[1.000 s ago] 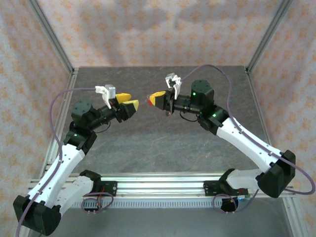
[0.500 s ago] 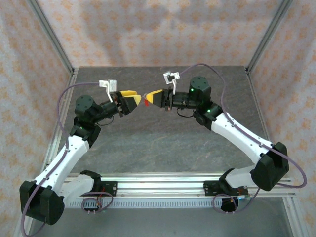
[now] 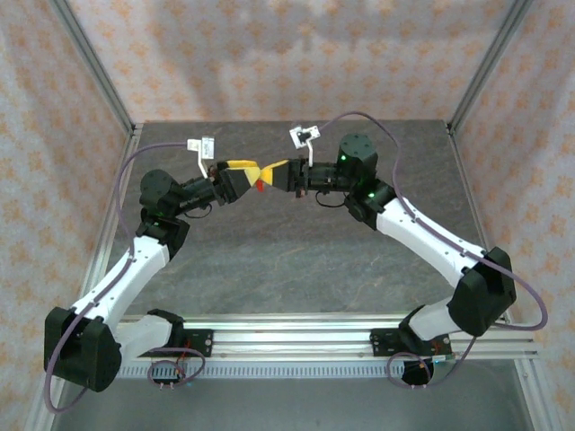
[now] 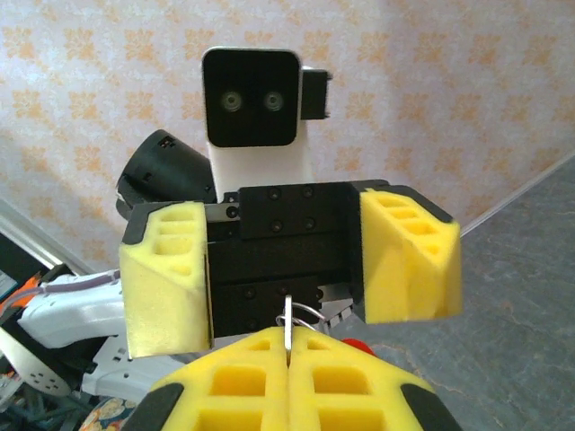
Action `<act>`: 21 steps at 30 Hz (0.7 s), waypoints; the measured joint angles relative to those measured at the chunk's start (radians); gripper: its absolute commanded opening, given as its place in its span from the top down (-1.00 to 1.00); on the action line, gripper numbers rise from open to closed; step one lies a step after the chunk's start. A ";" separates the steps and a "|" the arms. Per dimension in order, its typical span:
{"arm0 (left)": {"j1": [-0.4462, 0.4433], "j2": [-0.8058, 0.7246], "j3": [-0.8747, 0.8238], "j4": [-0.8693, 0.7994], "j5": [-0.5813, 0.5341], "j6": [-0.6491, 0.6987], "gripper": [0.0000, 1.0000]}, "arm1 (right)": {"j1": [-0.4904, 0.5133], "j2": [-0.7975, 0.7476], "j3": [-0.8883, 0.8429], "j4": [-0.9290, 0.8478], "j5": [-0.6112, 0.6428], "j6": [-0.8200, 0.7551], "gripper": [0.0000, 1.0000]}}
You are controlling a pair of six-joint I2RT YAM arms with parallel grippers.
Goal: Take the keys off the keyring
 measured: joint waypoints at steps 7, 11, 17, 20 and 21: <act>0.000 0.012 0.000 0.081 0.042 -0.088 -0.39 | 0.000 0.025 0.018 0.026 -0.032 0.026 1.00; 0.014 0.012 0.000 0.136 0.053 -0.139 -0.40 | 0.000 0.025 0.018 0.050 -0.041 0.037 1.00; 0.045 0.058 -0.004 0.353 0.062 -0.296 -0.24 | -0.009 0.025 0.008 0.124 -0.061 0.087 1.00; 0.046 0.114 -0.004 0.479 0.070 -0.398 -0.19 | -0.018 0.025 0.003 0.167 -0.072 0.124 1.00; 0.046 0.130 -0.004 0.509 0.075 -0.425 -0.19 | -0.019 0.025 0.001 0.181 -0.077 0.135 1.00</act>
